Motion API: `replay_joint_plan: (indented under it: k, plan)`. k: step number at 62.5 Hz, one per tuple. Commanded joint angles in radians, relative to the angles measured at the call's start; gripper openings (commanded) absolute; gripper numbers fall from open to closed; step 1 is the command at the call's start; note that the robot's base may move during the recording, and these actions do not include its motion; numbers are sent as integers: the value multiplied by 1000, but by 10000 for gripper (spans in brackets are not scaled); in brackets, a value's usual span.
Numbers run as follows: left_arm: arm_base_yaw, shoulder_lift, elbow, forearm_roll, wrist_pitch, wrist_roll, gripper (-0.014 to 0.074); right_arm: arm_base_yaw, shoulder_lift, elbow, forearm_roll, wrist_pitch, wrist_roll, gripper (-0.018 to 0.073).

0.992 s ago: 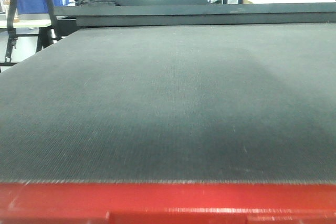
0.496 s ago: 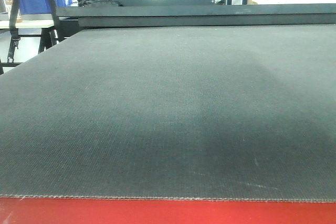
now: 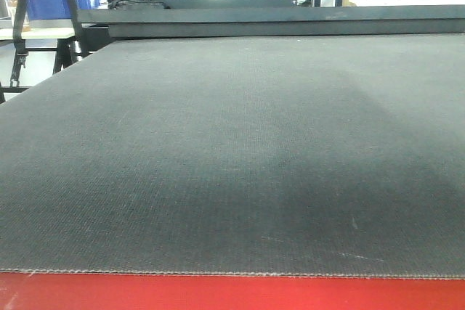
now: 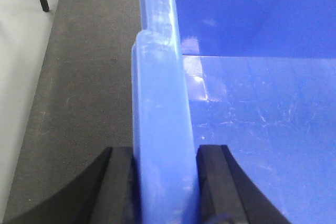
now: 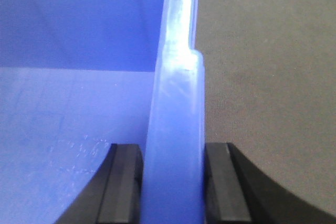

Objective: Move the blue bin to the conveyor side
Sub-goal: 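Hold the bin and drive up to the red-framed conveyor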

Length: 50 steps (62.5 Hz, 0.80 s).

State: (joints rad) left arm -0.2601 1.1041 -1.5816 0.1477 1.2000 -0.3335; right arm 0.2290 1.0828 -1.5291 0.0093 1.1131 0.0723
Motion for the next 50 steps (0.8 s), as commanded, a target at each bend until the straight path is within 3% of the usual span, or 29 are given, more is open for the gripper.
replay_joint_plan:
  k: [1, 35, 50]
  plan:
    - [-6, -13, -14, -2, -90, 13, -19, -1, -18, -15, -9, -120, -17, -88]
    - [-6, -5, -14, -2, -98, 13, -19, -1, -16, -15, -9, -150, -17, -88]
    - [-6, 50, 23, 38, -168, 13, -19, -1, 2, 56, -53, -220, -17, -88]
